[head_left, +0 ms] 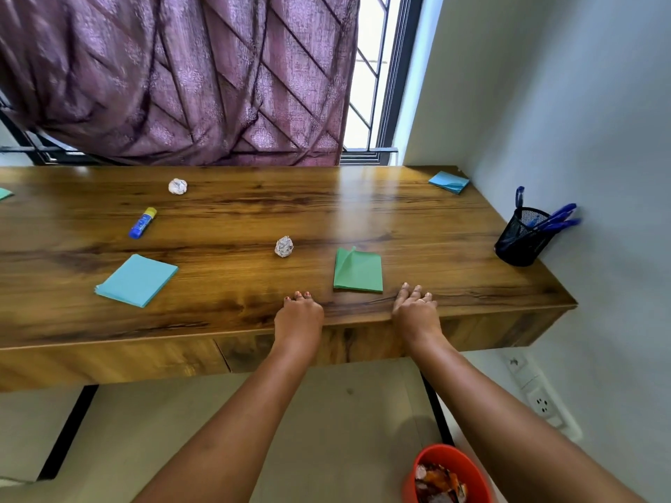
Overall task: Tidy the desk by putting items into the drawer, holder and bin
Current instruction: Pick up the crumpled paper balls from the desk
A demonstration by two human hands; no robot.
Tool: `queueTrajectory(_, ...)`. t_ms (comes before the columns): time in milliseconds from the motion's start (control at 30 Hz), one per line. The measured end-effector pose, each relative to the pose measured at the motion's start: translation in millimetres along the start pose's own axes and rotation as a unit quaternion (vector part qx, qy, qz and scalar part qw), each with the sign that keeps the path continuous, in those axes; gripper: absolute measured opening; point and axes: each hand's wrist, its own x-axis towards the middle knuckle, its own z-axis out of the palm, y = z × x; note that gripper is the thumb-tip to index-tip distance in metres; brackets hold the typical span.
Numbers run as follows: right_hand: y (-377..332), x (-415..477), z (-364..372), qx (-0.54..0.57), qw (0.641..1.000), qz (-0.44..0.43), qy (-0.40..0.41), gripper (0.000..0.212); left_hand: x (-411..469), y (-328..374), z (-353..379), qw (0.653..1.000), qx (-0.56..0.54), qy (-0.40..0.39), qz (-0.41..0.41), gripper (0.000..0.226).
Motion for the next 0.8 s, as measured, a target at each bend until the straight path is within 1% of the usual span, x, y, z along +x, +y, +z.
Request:
queueTrajectory(67,-0.5,0.0,-10.3,0.003,1.000,0.003,-0.023,0.052,6.3,-9.1,-12.4,0.999,-0.046,-0.012,0.007,0.033)
queueTrajectory(100,-0.6,1.3,-16.2,0.004,0.999,0.002,-0.038,0.051,12.0,-16.1,-18.0,0.996,-0.086,-0.024,0.007,0.028)
queueTrajectory(167,-1.1,6.9,-27.6,0.018,0.997,0.000,-0.077,0.048,24.3,-31.3,-26.9,0.980,-0.191,-0.058,-0.012,0.032)
queueTrajectory(200,-1.1,10.3,-32.9,0.025,0.996,-0.003,-0.090,0.045,29.5,-37.8,-29.0,0.969,-0.238,-0.060,-0.031,0.033)
queueTrajectory(233,-0.9,15.5,-38.2,0.034,0.995,-0.008,-0.098,0.041,34.8,-43.6,-28.9,0.959,-0.275,-0.044,-0.054,0.033)
queueTrajectory(300,1.2,28.0,-51.0,0.039,0.992,-0.019,-0.120,0.031,43.6,-52.3,-24.7,0.943,-0.315,0.011,-0.104,0.036)
queueTrajectory(333,3.7,37.5,-59.2,0.042,0.989,-0.017,-0.141,0.029,49.3,-55.0,-20.8,0.938,-0.322,0.039,-0.127,0.041)
queueTrajectory(400,10.3,59.5,-74.7,0.058,0.983,-0.011,-0.171,0.032,63.1,-58.3,-14.3,0.930,-0.327,0.073,-0.152,0.051)
queueTrajectory(433,13.3,72.2,-80.3,0.076,0.984,-0.003,-0.164,0.032,72.0,-58.6,-12.5,0.928,-0.330,0.078,-0.155,0.057)
queueTrajectory(467,14.7,82.3,-85.8,0.103,0.986,0.007,-0.134,0.031,80.0,-58.3,-11.2,0.927,-0.333,0.077,-0.152,0.061)
queueTrajectory(533,12.9,109.7,-94.8,0.173,0.985,0.018,-0.013,0.026,101.6,-57.2,-11.5,0.931,-0.325,0.068,-0.151,0.066)
queueTrajectory(567,9.8,124.7,-99.0,0.210,0.977,0.017,0.035,0.024,112.8,-56.6,-12.1,0.938,-0.309,0.058,-0.148,0.068)
queueTrajectory(600,6.0,138.7,-103.6,0.245,0.967,0.012,0.064,0.024,122.8,-56.1,-12.1,0.947,-0.284,0.045,-0.143,0.068)
queueTrajectory(633,1.7,151.7,-107.1,0.272,0.959,0.003,0.075,0.025,130.6,-55.1,-11.4,0.956,-0.256,0.032,-0.138,0.066)
queueTrajectory(700,-10.3,180.3,-114.0,0.311,0.948,-0.029,0.067,0.028,145.7,-55.7,-9.8,0.965,-0.218,0.019,-0.142,0.051)
queueTrajectory(767,-25.9,204.5,-122.0,0.329,0.940,-0.064,0.056,0.028,156.0,-62.2,-8.3,0.961,-0.229,0.015,-0.152,0.036)
queueTrajectory(800,-34.1,212.9,-125.8,0.336,0.937,-0.080,0.056,0.027,158.9,-67.8,-6.9,0.955,-0.253,0.013,-0.155,0.030)
